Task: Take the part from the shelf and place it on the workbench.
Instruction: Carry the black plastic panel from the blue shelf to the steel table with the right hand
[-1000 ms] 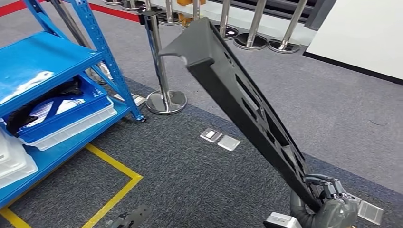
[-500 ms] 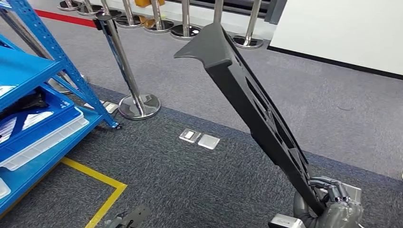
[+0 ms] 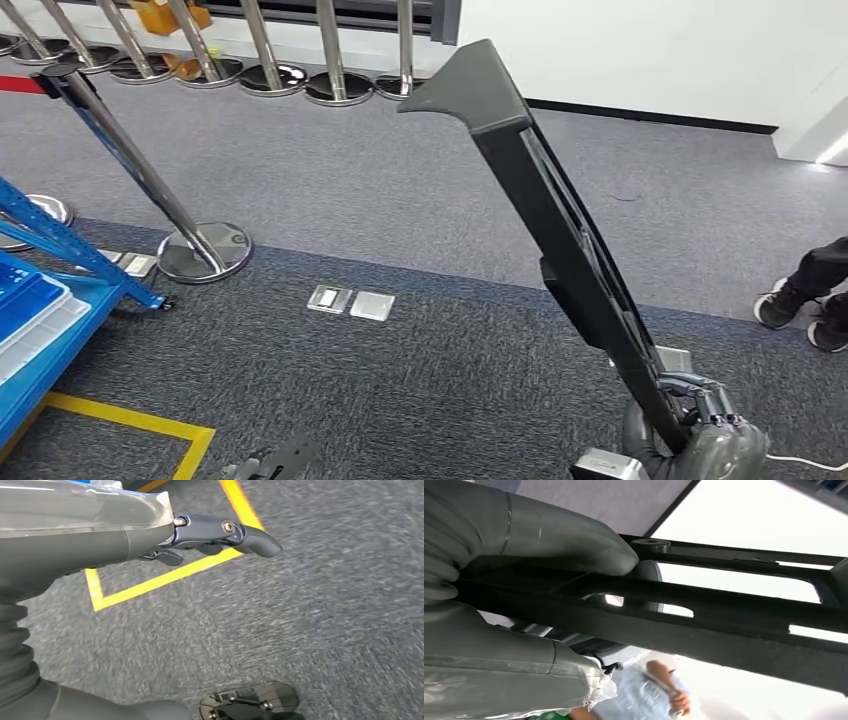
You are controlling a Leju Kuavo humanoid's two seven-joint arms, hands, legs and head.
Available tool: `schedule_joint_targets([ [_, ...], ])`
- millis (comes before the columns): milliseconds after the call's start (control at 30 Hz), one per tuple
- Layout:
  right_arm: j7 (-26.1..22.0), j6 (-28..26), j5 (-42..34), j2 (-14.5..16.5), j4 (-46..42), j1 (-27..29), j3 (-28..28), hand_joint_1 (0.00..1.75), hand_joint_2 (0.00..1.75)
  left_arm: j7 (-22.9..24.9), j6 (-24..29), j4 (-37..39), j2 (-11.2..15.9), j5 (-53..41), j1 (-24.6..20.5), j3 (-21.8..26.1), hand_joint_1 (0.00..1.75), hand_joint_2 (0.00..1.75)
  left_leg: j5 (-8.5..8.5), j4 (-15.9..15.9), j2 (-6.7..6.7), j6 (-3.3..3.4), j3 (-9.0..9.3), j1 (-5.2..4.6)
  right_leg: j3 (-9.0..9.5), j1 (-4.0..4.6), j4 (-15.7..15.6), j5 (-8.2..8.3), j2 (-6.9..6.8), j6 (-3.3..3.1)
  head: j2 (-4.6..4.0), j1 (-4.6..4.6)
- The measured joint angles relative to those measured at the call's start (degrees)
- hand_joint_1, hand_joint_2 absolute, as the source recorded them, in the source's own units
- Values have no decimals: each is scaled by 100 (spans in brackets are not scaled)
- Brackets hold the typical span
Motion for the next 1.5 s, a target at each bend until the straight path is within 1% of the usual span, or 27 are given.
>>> schedule_joint_targets([
  [67,-2,-1,-1,2,-4,15,-13,175,175,-3,0,0,-1,2,-7,2,0,175,-23,-59,38,29,26,-10,-41,-23,-1,11,118,64,0,-1],
  [100,-2,-2,-1,3,-5,27,-19,175,175,-5,0,0,-2,2,-19,4,0,175,-12,-84,92,54,39,-7,-52,-22,14,-6,80,95,0,2],
  [167,-3,-3,0,2,-10,25,-26,175,175,-15,1,0,-5,-1,-41,5,0,175,0,-134,217,108,81,8,-166,-10,278,-181,-206,157,0,22],
  [233,-5,-3,2,0,-13,5,-27,175,175,-18,2,0,-5,0,-35,6,0,175,-18,-148,365,140,115,3,-496,-32,955,-505,-532,218,0,40],
  [300,-5,-2,-1,-1,-8,2,-32,175,175,-16,2,0,-2,1,-19,8,0,175,-47,-147,521,144,131,-1,-804,-85,1516,-659,-625,271,0,39],
  [333,-5,-2,-2,-2,-5,5,-37,175,175,-16,2,0,0,1,-20,9,0,175,-64,-146,589,135,143,0,-822,-108,1514,-585,-647,291,0,39],
  [367,-4,-2,-4,-3,-2,4,-42,175,175,-17,2,0,-1,-1,-23,10,0,175,-84,-146,650,119,165,3,-716,-126,1278,-414,-682,304,0,39],
  [433,-4,-2,-3,-3,-1,-7,-47,175,175,-20,2,0,1,-2,-30,10,0,175,-138,-150,760,62,229,-3,-326,-114,485,-60,-907,297,0,41],
  [467,-4,-2,-3,-3,0,-15,-49,175,175,-21,2,0,2,-3,-33,10,0,175,-162,-154,804,29,256,-13,-183,-91,194,34,-1010,265,0,38],
  [533,-4,-2,-3,-3,2,-26,-55,175,175,-23,2,0,3,-6,-36,10,0,175,-192,-173,889,-35,296,-30,-120,-32,39,26,-1082,182,0,34],
  [600,-4,-2,-4,-4,-2,-23,-63,175,175,-25,2,0,-3,-9,-50,10,0,175,-226,-198,953,-102,353,-9,-114,-27,8,31,-947,97,0,33],
  [667,-4,-3,-6,-1,-6,-36,-72,175,175,-31,3,0,-9,-14,-71,9,0,175,-391,4,791,-133,308,11,-58,-46,-51,44,-819,8,0,20],
  [733,-4,-3,-9,3,-4,-64,-79,175,175,-34,4,0,-11,-22,-67,8,0,175,-722,672,542,-118,-9,3,-19,-48,-76,39,-683,-60,0,-3],
  [800,-4,-2,-13,5,4,-72,-84,175,175,-32,4,0,-10,-29,-39,9,0,175,-915,1352,458,-95,-405,-17,2,-25,-75,24,-511,-93,0,-11],
  [833,-4,-2,-16,5,7,-70,-88,175,175,-31,3,0,-9,-34,-30,10,0,175,-848,1435,442,-76,-501,-26,19,-15,-73,14,-416,-100,0,-11],
  [867,-4,-2,-17,5,10,-69,-91,175,175,-31,3,0,-8,-38,-27,11,0,175,-669,1299,422,-52,-498,-33,41,-9,-72,3,-323,-102,0,-11],
  [900,-4,-2,-19,5,12,-70,-92,175,175,-31,3,0,-7,-42,-31,12,0,175,-412,974,372,-25,-406,-38,67,-6,-70,-12,-233,-98,0,-10],
  [967,-8,-2,-25,5,15,-76,-94,175,175,-31,5,0,-5,-43,-38,13,0,175,-8,273,111,15,-172,-22,84,-3,-50,-46,-75,-68,0,-7],
  [1033,-14,-2,-34,8,20,-80,-97,175,175,-28,6,0,-3,-43,-38,15,0,175,75,-36,-82,26,-68,-17,47,-23,-28,-58,58,-12,0,-7],
  [1100,-20,-2,-41,13,23,-65,-107,175,175,-26,9,0,-1,-43,-52,19,0,175,60,-95,-17,54,-49,-27,18,-48,-19,-67,170,55,0,-10],
  [1167,-30,-3,-43,14,28,-53,-117,175,175,-27,12,0,-1,-54,-76,24,0,175,69,-155,102,105,2,-12,-48,-26,202,-200,-20,113,0,6],
  [1233,-52,-4,-42,13,33,-76,-122,175,175,-33,13,0,-3,-62,-73,32,0,175,52,-189,257,139,63,-7,-310,-18,822,-514,-409,175,0,29],
  [1267,-64,-4,-43,12,35,-89,-123,175,175,-35,14,0,-3,-60,-59,41,0,175,31,-191,342,146,84,-9,-489,-36,1181,-671,-528,209,0,38],
  [1333,-78,-4,-49,11,41,-91,-128,175,175,-48,16,0,1,-58,-38,60,0,175,-20,-190,507,139,132,-8,-717,-81,1560,-755,-626,266,0,38],
  [1367,-80,-4,-53,11,43,-87,-132,175,175,-63,20,0,3,-57,-37,67,0,175,-48,-190,577,128,164,-4,-687,-99,1445,-631,-656,286,0,38],
  [1433,-86,-4,-56,12,44,-88,-137,175,175,-101,34,0,1,-46,-45,73,0,175,-117,-193,705,81,255,5,-362,-105,716,-209,-833,294,0,39],
  [1500,-96,-3,-55,13,42,-95,-139,175,175,-123,49,0,0,-24,-51,81,0,175,-185,-193,812,13,332,-14,-88,-43,123,9,-1073,232,0,38],
])
